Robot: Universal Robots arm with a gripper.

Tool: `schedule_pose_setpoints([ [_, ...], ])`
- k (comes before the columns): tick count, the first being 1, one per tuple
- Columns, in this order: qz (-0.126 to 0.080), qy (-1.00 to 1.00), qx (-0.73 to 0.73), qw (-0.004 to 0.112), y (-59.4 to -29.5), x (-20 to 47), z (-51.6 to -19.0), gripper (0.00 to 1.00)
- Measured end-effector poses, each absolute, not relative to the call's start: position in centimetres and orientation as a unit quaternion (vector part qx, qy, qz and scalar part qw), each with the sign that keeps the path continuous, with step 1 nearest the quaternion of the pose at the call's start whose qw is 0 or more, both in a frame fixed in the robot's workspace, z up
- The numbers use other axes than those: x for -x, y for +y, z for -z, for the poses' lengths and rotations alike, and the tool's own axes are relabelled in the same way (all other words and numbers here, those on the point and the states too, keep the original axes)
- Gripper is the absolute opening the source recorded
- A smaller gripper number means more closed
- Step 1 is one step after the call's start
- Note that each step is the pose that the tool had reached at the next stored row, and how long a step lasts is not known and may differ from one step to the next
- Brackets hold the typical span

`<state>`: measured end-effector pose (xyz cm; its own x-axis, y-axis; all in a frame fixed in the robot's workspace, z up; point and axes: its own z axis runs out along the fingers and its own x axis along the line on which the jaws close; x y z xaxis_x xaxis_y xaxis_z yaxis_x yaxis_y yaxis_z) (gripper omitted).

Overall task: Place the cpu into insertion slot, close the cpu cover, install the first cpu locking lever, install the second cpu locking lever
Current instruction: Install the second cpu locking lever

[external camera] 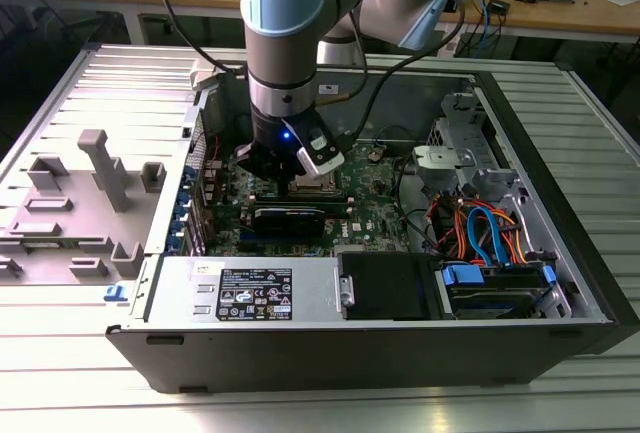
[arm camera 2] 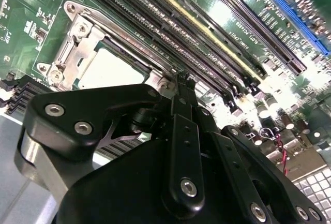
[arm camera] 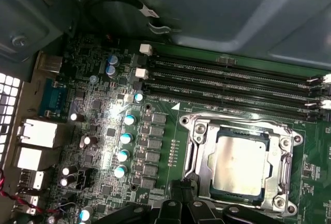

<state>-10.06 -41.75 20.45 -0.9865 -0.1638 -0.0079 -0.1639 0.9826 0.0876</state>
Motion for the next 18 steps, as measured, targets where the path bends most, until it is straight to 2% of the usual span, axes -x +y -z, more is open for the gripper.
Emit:
schedule_pose_setpoints([
  [18,-0.045,0.995,0.088,0.000,-41.48,10.08,-19.87,0.11],
])
